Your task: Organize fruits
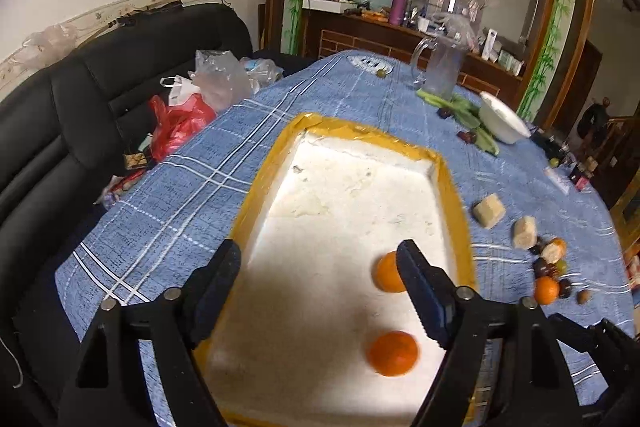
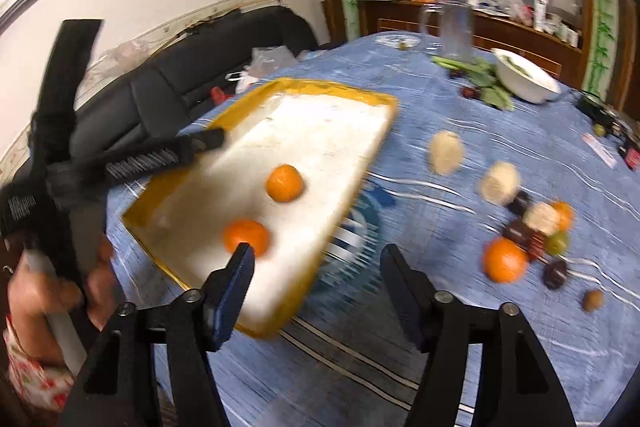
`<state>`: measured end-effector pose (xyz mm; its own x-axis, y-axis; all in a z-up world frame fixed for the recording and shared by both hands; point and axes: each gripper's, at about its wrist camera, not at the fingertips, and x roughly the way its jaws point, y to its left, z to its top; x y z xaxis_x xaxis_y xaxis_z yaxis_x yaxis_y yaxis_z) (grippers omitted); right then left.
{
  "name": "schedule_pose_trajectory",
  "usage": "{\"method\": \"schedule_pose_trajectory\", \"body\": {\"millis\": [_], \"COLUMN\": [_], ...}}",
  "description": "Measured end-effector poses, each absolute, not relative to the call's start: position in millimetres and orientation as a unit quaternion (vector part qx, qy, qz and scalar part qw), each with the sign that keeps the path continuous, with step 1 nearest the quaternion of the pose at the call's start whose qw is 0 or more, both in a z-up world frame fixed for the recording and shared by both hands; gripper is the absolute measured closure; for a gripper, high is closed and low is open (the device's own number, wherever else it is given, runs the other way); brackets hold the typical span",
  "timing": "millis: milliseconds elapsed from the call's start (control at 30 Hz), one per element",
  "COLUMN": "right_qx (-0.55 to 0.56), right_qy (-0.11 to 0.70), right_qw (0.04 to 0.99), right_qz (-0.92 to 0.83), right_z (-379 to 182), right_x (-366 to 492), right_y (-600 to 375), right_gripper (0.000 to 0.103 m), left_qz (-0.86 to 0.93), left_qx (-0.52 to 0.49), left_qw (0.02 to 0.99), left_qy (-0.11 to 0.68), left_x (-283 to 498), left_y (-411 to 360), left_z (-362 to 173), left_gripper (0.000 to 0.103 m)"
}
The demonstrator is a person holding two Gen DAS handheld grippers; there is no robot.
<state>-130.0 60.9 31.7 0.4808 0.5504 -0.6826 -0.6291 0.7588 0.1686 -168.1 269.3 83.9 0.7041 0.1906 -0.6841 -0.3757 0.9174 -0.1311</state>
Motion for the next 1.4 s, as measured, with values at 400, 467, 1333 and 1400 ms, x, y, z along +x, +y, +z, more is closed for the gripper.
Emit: {"method": "schedule_pose_trajectory", "body": {"millis": [400,467,1333,1400], "right_qx": [0.017,0.029,0.03,0.029], "right_qy": [0.404,0.407,0.446,0.448], "right_qw": [0.892,0.893,0.88,0.879], "right_qz": [0.204,0.191,0.161,0.163], "right_z": [16.2,13.7,-19.1,-20.5], "right_x": [-97.8,-92.0,-34.8,-33.3], "right_y": [-93.6,-109.0,-128.4,-126.6], "right_gripper": [0.029,0.029,0.047,0.047], "left_qz": [0.041,0.023,-0.12,-0.119], "left_qx": [-0.075,-0.066,0.016,0.027], "left_qw": [0.917,0.913,0.886,0.884], "left_qy": [0.391,0.403,0.448,0.452], "left_x": [-131.7,-126.2,-63.3,-60.1], "left_y": [173.5,156.8,44.9,40.0], "left_z": [75.4,69.0,20.9,16.3], "left_gripper": [0.022,0.022,0.046,0.046]}}
